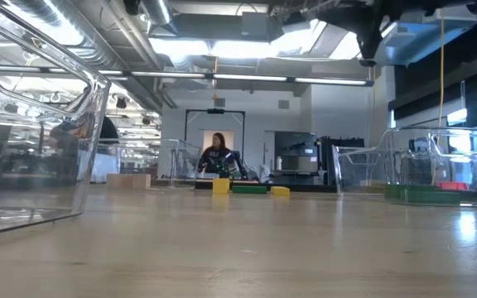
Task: Sort & place blocks by color
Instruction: Put the brown block into the top left transparent bin
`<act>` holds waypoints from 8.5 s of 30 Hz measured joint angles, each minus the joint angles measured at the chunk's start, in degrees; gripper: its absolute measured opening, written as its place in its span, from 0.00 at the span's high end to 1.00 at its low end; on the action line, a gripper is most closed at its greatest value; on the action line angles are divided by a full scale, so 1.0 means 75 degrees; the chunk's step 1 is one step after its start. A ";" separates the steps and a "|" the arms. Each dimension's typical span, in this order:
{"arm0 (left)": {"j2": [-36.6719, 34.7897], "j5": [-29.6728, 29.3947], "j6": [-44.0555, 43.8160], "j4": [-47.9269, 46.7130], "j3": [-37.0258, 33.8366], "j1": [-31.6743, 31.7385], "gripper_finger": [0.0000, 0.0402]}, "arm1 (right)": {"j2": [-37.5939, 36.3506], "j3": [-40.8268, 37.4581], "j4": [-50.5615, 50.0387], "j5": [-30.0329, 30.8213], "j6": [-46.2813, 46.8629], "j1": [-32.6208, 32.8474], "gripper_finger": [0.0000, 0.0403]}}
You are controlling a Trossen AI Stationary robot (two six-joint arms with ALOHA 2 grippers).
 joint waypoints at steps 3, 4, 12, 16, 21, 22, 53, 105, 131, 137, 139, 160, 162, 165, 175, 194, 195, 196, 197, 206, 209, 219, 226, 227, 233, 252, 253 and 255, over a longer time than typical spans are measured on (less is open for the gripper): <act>0.0183 -0.0201 -0.0091 -0.0092 -0.0002 -0.0144 0.40 | -0.0138 -0.0014 0.0034 -0.0005 -0.0052 -0.0181 0.51; 0.0264 -0.0291 -0.0108 -0.0130 -0.0003 -0.0203 0.40 | -0.0161 -0.0017 0.0037 -0.0010 -0.0047 -0.0237 0.51; 0.1376 -0.0267 0.0023 0.0505 -0.0150 -0.1036 0.49 | -0.0135 -0.0017 0.0281 -0.0015 -0.0028 -0.0678 0.51; 0.1923 0.0014 -0.0283 0.2264 -0.0884 -0.1432 0.59 | -0.0129 -0.0017 0.0328 -0.0015 -0.0022 -0.0909 0.51; 0.2083 -0.0232 -0.0837 0.3676 -0.1906 -0.1570 0.77 | -0.0127 -0.0017 0.0318 -0.0018 -0.0025 -0.1057 0.51; 0.2073 -0.0224 -0.0862 0.3833 -0.2041 -0.1573 0.81 | -0.0129 -0.0017 0.0324 -0.0021 -0.0022 -0.1071 0.51; 0.1655 -0.0410 -0.0510 0.3829 -0.2270 -0.1544 1.00 | 0.1284 0.3448 -0.8276 -0.3532 0.3810 0.2064 0.51; 0.1655 -0.0632 -0.0740 0.3890 -0.2276 -0.1544 1.00 | 0.6154 0.4261 -0.9226 -0.0774 0.3378 0.4325 0.51; 0.1655 -0.0543 -0.0720 0.3886 -0.2276 -0.1544 1.00 | 0.5319 0.3718 -0.8775 -0.2087 0.1035 0.3035 0.51; 0.1655 -0.0541 -0.0723 0.3885 -0.2276 -0.1544 1.00 | 0.5321 0.3401 -0.8333 -0.2110 0.1614 0.3039 0.51; 0.1655 -0.0543 -0.0723 0.3889 -0.2276 -0.1544 1.00 | 0.5321 0.3308 -0.8332 -0.2026 0.1771 0.3039 0.51; 0.1652 -0.0574 -0.0723 0.3888 -0.2276 -0.1494 1.00 | 0.5303 0.2673 -0.7643 -0.2416 0.2011 0.3039 0.51; 0.1652 -0.0576 -0.0723 0.3888 -0.2276 -0.1494 1.00 | 0.5277 0.2485 -0.7523 -0.2383 0.2245 0.3039 0.51; 0.1652 -0.0579 -0.0723 0.3888 -0.2276 -0.1494 1.00 | 0.5274 0.2377 -0.7460 -0.2242 0.2410 0.3047 0.51; 0.1652 -0.0732 -0.0720 0.3888 -0.2273 -0.1494 1.00 | 0.5298 0.2636 -0.7766 -0.2406 0.1584 0.2994 0.67; 0.1652 -0.0775 -0.0656 0.4028 -0.2273 -0.1494 1.00 | 0.3525 0.2677 -0.3742 -0.2145 0.0750 0.0090 0.68; 0.1652 -0.0775 -0.0656 0.4027 -0.2273 -0.1494 1.00 | 0.3564 0.2679 -0.3202 -0.2184 0.0589 -0.0141 0.68; 0.1652 -0.0775 -0.0656 0.4027 -0.2273 -0.1494 1.00 | 0.3596 0.2679 -0.2740 -0.2244 0.0504 -0.0366 0.68; 0.1652 -0.0792 -0.0656 0.4029 -0.2273 -0.1494 1.00 | 0.3609 0.2679 -0.2307 -0.2329 0.0391 -0.0581 0.68; 0.1652 -0.0419 -0.1480 0.4023 -0.2272 -0.0782 0.76 | 0.3595 0.2682 0.0015 -0.2626 -0.0032 -0.1778 0.68; 0.1662 -0.0006 -0.1759 0.3837 -0.2067 -0.0588 0.64 | 0.3601 0.2682 0.0242 -0.2635 -0.0104 -0.1987 0.68; 0.2465 0.0843 -0.0954 0.1856 -0.0335 -0.0551 0.43 | 0.3601 0.2965 0.0652 -0.2646 -0.0620 -0.2327 0.68; 0.3049 0.0789 -0.0851 0.1839 0.0131 -0.0579 0.43 | 0.3598 0.3225 0.0579 -0.2688 -0.0892 -0.2321 0.68; 0.3101 0.0769 -0.0852 0.1839 0.0134 -0.0580 0.43 | 0.3598 0.3227 0.0575 -0.2690 -0.0931 -0.2321 0.68; 0.3328 0.0938 -0.0909 0.2097 0.0134 -0.0748 0.43 | 0.3598 0.3227 0.0508 -0.2718 -0.0992 -0.2349 0.68; 0.3421 -0.0085 -0.0621 0.2597 0.0134 -0.1238 0.69 | 0.3595 0.3238 0.0519 -0.2830 -0.0984 -0.2364 0.68; 0.3418 -0.0118 -0.0619 0.2599 0.0134 -0.1238 0.70 | 0.3595 0.3238 0.0522 -0.2825 -0.0984 -0.2364 0.68; 0.3415 -0.0145 -0.0604 0.2595 0.0134 -0.1238 0.70 | 0.3595 0.3238 0.0523 -0.2822 -0.0987 -0.2367 0.68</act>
